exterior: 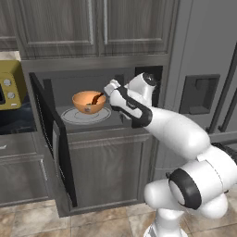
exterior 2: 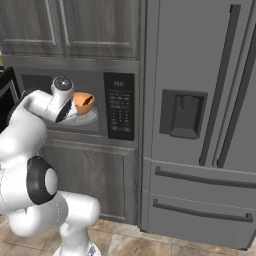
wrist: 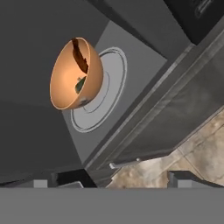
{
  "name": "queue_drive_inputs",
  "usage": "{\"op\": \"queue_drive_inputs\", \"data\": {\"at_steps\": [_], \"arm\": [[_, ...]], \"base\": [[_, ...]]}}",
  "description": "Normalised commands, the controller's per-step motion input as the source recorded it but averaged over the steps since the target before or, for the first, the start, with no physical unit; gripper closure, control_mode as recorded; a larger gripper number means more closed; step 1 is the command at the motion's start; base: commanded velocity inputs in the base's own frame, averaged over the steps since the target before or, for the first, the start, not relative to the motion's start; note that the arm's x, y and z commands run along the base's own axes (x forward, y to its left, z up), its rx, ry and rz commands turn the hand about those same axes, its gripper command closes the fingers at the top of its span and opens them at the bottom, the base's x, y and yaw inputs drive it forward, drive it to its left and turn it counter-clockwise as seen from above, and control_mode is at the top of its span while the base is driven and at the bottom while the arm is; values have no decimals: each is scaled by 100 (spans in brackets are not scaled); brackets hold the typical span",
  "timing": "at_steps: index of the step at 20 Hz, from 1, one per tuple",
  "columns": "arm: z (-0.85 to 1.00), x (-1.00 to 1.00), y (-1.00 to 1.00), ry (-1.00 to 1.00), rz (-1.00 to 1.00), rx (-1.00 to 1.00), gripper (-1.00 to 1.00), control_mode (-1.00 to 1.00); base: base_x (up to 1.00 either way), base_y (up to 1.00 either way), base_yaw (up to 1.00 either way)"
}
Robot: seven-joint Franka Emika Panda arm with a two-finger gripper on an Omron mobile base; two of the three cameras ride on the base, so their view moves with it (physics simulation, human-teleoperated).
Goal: The microwave is finished heating the chicken drumstick and squash. Take the bowl containing the food and place it on the dining counter.
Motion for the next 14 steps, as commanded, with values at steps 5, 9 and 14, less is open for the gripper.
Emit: {"op": "queue_drive_inputs", "data": {"at_steps": [5, 9, 14], "arm": [[-32, 50, 35, 0, 0, -4, -100, -100], [-18, 70, 11, 0, 0, -1, -100, -100], [-3, 70, 0, 1, 0, 0, -100, -100]], "base": [[0, 0, 0], [0, 0, 0], [0, 0, 0]]}}
